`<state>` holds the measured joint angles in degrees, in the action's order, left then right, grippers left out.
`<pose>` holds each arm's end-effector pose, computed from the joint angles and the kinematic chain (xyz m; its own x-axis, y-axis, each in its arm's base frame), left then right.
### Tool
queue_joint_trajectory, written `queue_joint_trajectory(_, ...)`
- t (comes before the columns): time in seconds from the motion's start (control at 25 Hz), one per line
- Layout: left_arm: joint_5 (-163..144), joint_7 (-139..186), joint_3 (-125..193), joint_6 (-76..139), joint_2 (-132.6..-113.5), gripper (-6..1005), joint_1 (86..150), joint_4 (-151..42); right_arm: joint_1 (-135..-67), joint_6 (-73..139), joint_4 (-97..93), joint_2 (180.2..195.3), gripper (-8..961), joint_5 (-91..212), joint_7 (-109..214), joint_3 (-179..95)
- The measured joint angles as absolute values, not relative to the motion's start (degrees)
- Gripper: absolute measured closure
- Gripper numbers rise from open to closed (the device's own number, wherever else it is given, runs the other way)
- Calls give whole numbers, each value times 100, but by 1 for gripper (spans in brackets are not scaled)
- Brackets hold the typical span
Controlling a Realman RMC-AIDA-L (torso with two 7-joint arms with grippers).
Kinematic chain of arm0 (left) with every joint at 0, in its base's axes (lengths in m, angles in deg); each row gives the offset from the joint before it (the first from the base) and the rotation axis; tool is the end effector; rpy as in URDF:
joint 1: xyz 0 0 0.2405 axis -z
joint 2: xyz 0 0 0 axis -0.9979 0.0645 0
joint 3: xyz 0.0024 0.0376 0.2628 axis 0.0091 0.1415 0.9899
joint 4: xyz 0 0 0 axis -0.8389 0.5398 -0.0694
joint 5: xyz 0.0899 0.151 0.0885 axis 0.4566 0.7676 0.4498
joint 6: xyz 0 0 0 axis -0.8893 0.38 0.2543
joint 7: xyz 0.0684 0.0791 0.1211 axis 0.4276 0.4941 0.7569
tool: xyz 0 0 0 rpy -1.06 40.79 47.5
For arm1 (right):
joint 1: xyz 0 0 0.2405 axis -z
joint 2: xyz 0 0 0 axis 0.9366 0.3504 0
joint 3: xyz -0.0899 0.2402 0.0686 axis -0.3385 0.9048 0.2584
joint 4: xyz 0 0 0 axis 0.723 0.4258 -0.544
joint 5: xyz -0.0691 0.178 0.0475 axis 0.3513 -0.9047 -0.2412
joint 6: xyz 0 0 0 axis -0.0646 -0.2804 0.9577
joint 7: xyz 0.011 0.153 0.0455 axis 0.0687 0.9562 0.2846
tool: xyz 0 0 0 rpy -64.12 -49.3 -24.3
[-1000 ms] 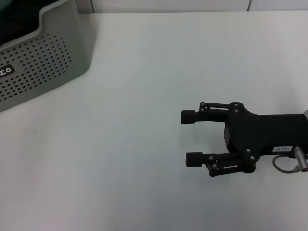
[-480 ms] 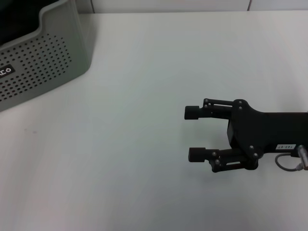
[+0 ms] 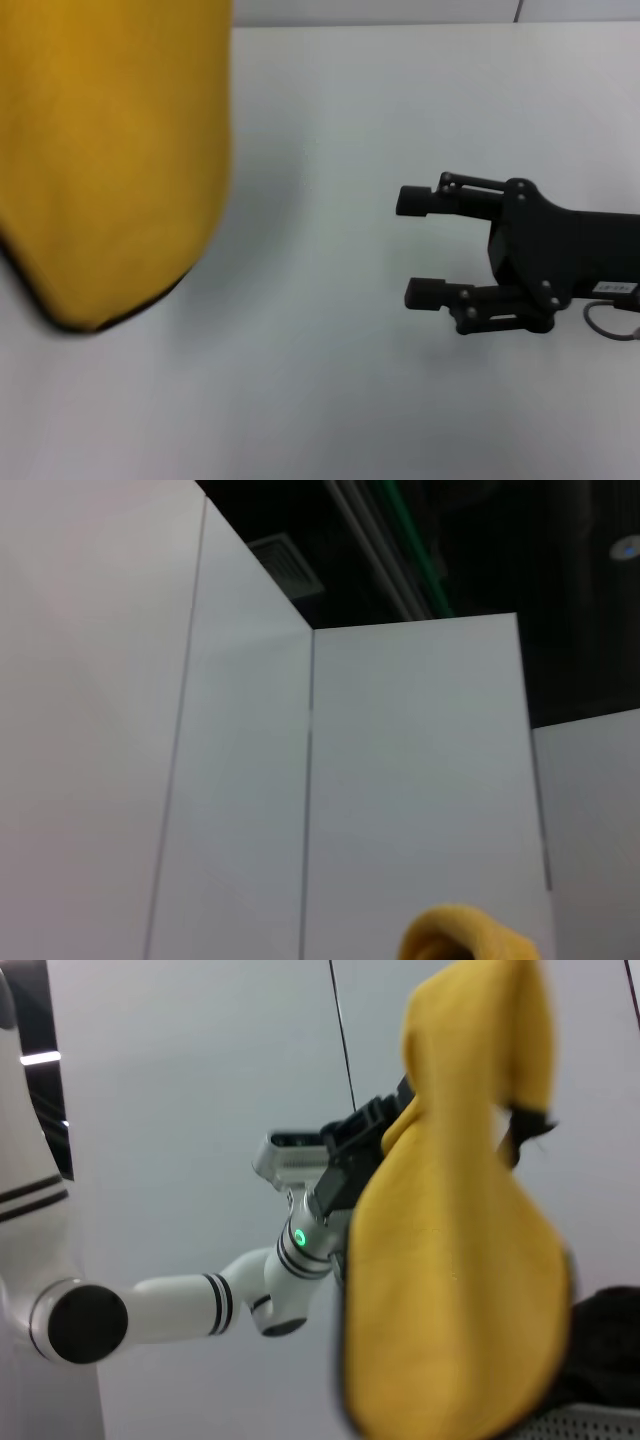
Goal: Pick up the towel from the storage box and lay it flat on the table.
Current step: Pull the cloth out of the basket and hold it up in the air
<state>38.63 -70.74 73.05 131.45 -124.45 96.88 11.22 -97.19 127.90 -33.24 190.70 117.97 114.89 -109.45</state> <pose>-0.1959 0.2503 0.1554 0.3959 -0.1384 0.9078 0.2967 -0.9163 -0.2690 0.1762 0.2786 -0.0177 0.6151 -0.0605 -0.7861 -0.0294 -0.9981 0.0539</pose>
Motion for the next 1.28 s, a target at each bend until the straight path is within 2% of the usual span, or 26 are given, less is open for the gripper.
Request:
queue_joint_trajectory(0.44,4557,-6792,7588,13987,-12435,951,10219,-88,-9664,13154,-3254,19117,160,11440,11011,-10933)
queue_joint_trajectory(0.76,4746,-5829,9132,14006,-12227,949,10524,-281,-9704,13132,-3182,19122,160,11410,10948,-11005)
queue_joint_trajectory(0.96,4781,-5688,9257,14007,-12269,948,10646,-346,-9686,13288,-3146,19121,159,11400,10946,-11174)
queue_joint_trajectory(1.28,5205,-5317,9231,13997,-12222,946,10715,-636,-9584,13971,-3200,19066,159,11372,10899,-10813)
